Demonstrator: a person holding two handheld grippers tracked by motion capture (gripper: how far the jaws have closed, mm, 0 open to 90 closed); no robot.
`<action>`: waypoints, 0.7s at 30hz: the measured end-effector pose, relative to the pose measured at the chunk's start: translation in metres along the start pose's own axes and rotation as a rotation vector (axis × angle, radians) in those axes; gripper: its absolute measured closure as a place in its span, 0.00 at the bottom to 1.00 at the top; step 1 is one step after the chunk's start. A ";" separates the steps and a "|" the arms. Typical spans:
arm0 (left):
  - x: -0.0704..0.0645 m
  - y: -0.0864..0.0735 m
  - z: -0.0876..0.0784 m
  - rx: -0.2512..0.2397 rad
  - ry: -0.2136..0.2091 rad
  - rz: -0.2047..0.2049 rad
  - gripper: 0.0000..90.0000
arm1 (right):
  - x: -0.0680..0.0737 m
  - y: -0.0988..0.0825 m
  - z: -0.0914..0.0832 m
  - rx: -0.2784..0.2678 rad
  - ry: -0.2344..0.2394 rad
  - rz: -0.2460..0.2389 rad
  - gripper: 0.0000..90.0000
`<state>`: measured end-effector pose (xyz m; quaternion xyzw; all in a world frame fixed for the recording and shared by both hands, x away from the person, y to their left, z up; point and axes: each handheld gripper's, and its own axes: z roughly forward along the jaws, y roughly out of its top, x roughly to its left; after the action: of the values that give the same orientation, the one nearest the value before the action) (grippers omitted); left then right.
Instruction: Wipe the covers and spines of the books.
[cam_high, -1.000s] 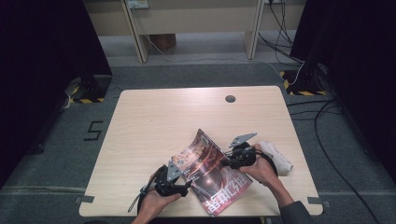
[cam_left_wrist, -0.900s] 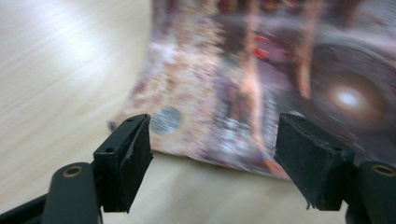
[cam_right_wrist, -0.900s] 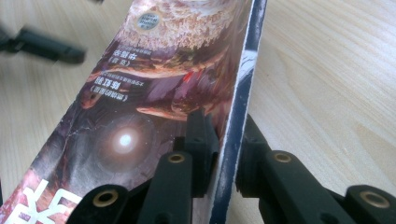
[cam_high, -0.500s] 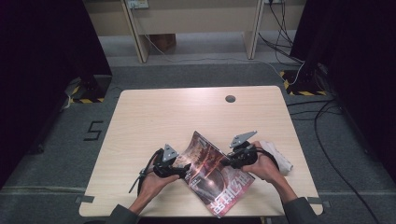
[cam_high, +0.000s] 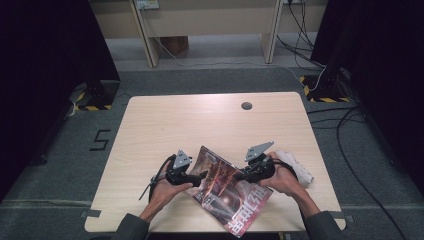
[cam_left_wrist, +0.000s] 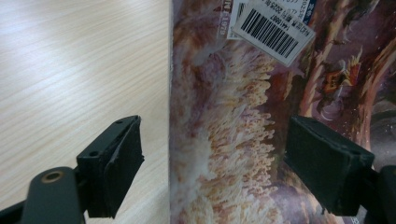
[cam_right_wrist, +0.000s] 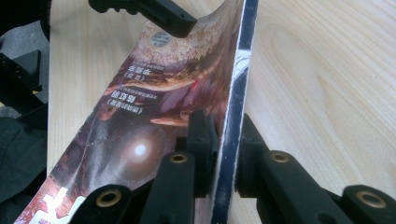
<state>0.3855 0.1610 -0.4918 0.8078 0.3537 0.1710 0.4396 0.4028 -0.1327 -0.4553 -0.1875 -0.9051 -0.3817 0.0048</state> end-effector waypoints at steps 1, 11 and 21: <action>0.000 0.000 0.001 -0.002 -0.007 0.003 0.21 | 0.001 0.001 0.000 0.005 -0.002 -0.002 0.90; 0.000 0.000 0.007 -0.046 -0.083 0.061 0.21 | 0.004 0.005 0.001 0.010 0.038 -0.048 0.90; 0.002 -0.008 0.003 -0.054 -0.094 0.105 0.41 | -0.001 0.005 0.002 0.023 0.061 -0.061 0.91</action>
<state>0.3850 0.1638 -0.4999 0.8201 0.2849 0.1653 0.4679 0.4056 -0.1281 -0.4532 -0.1482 -0.9140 -0.3769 0.0227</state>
